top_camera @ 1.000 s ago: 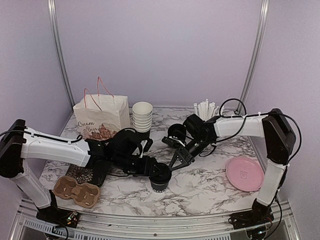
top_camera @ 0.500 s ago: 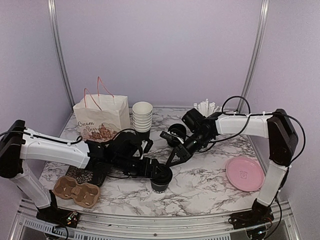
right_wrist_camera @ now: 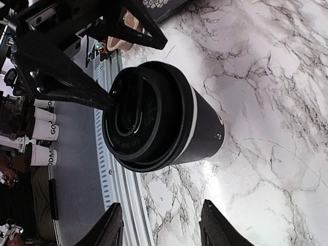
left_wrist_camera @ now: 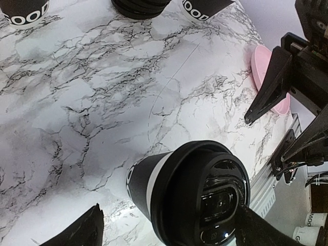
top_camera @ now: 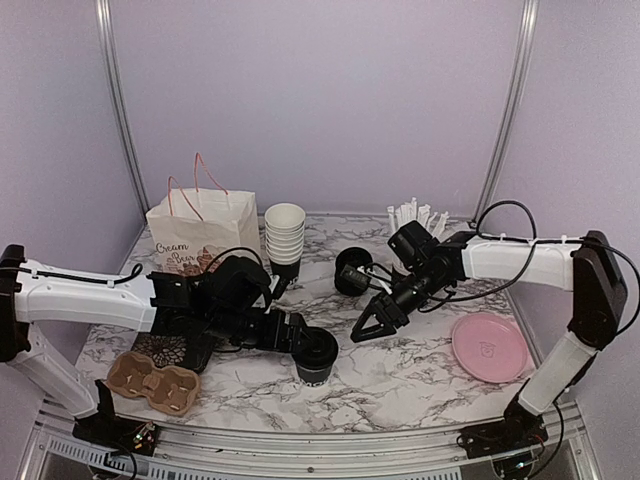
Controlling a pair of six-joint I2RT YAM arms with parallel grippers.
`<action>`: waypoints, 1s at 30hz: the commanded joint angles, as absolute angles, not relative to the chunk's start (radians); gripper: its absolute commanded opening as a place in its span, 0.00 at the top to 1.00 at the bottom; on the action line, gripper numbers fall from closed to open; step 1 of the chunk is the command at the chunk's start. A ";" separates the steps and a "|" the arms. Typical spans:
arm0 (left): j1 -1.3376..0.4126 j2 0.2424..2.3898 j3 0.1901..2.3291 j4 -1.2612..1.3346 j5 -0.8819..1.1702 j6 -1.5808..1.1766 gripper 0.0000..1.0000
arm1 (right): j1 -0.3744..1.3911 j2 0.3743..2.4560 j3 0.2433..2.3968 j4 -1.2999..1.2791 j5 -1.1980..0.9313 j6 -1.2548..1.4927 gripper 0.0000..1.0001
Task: Pack the takeout coffee
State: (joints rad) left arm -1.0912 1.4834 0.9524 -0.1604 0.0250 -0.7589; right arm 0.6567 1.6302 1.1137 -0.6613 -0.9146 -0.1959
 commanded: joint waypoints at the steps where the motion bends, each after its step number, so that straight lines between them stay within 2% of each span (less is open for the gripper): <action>1: -1.091 1.463 0.980 -0.222 -0.016 -0.728 0.11 | 0.671 1.601 1.071 -0.623 -0.934 -0.221 0.49; 4: -1.089 1.459 0.981 -0.223 -0.032 -0.734 0.14 | 0.725 1.613 1.074 -0.631 -0.915 -0.242 0.49; 7: -1.086 1.443 0.980 -0.213 -0.030 -0.733 0.20 | 0.787 1.641 1.100 -0.645 -0.877 -0.263 0.57; 16: -1.099 1.460 0.970 -0.166 0.116 -0.710 0.18 | 0.768 1.766 1.235 -0.690 -0.899 -0.247 0.65; 22: -1.103 1.433 0.941 -0.155 0.111 -0.732 0.20 | 0.694 1.788 1.248 -0.689 -0.892 -0.231 0.66; 30: -1.098 1.297 0.898 -0.215 -0.077 -0.815 0.17 | 0.689 1.781 1.232 -0.681 -0.959 -0.199 0.59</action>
State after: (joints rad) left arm -1.0988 1.3960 0.9264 -0.1841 0.0422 -0.7544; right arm 0.6880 1.7786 1.2133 -0.6746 -0.9115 -0.2298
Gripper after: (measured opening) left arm 0.830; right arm 0.390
